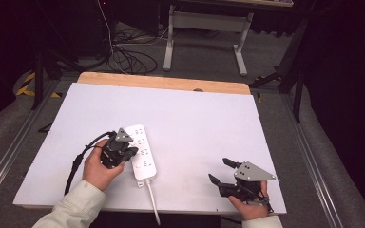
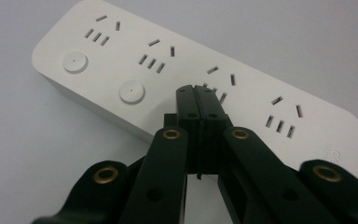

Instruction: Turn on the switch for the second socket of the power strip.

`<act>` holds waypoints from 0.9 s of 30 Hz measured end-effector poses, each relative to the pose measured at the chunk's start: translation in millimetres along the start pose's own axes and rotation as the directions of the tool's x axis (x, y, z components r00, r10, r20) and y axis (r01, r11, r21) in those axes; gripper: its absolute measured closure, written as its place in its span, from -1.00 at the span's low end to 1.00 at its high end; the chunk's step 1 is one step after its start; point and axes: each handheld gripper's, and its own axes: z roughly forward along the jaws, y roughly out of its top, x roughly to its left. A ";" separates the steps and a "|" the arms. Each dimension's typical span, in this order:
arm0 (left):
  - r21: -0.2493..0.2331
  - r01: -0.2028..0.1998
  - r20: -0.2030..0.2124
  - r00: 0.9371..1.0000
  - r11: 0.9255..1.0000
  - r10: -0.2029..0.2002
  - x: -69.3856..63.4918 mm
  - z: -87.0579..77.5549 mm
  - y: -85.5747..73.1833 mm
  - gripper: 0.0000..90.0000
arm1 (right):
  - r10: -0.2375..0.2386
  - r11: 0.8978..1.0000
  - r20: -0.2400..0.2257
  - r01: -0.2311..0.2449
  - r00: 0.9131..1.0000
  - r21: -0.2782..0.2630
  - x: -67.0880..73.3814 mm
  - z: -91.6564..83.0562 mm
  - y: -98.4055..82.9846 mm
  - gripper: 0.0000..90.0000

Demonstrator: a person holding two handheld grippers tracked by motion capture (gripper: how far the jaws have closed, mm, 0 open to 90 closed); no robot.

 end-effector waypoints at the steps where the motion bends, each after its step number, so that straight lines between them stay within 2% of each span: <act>1: 0.001 -0.002 -0.002 1.000 1.000 0.002 0.2 0.1 0.0 1.00 | 0.000 1.000 0.000 0.000 1.000 0.000 0.0 0.0 0.0 -0.39; 19: -0.014 -0.015 -0.006 1.000 1.000 0.015 0.4 1.1 -1.7 1.00 | -0.004 1.000 0.002 0.004 1.000 0.004 0.4 0.1 0.0 -0.39; 27: -0.013 0.000 0.004 1.000 1.000 0.000 0.3 2.4 -2.4 1.00 | -0.003 1.000 0.001 0.003 1.000 0.004 0.4 0.2 0.0 -0.39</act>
